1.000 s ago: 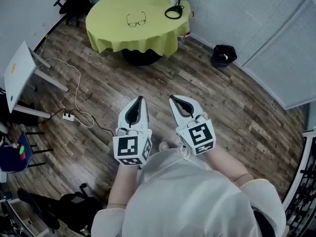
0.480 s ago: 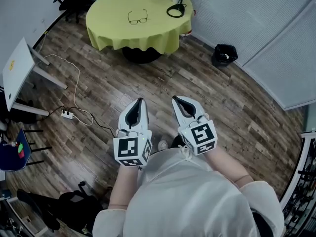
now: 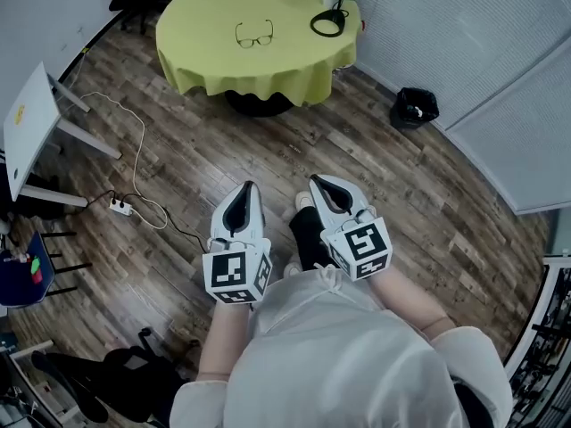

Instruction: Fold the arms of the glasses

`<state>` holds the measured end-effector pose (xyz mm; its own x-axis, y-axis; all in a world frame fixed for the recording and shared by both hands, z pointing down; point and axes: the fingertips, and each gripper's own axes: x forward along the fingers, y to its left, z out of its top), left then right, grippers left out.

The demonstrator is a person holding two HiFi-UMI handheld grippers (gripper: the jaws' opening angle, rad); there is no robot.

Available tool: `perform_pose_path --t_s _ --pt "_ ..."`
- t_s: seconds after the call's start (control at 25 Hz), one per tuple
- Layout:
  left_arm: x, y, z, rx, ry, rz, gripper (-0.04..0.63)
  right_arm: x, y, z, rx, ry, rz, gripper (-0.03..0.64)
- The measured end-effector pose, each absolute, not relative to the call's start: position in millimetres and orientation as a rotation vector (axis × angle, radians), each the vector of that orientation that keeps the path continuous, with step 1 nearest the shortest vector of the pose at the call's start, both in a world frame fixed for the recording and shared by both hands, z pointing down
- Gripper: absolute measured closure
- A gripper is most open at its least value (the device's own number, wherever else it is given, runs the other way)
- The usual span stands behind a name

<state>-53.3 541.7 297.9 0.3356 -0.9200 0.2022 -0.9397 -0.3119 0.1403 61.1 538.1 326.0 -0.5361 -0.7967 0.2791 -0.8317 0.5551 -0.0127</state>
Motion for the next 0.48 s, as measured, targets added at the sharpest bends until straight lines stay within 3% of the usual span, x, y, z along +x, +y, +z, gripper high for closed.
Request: perform_pose_path --t_s 0.48 --pt "-37 322 294 2.270 -1.802 0.122 0.589 90 308 326 1.268 -2.610 0.235 0.618"
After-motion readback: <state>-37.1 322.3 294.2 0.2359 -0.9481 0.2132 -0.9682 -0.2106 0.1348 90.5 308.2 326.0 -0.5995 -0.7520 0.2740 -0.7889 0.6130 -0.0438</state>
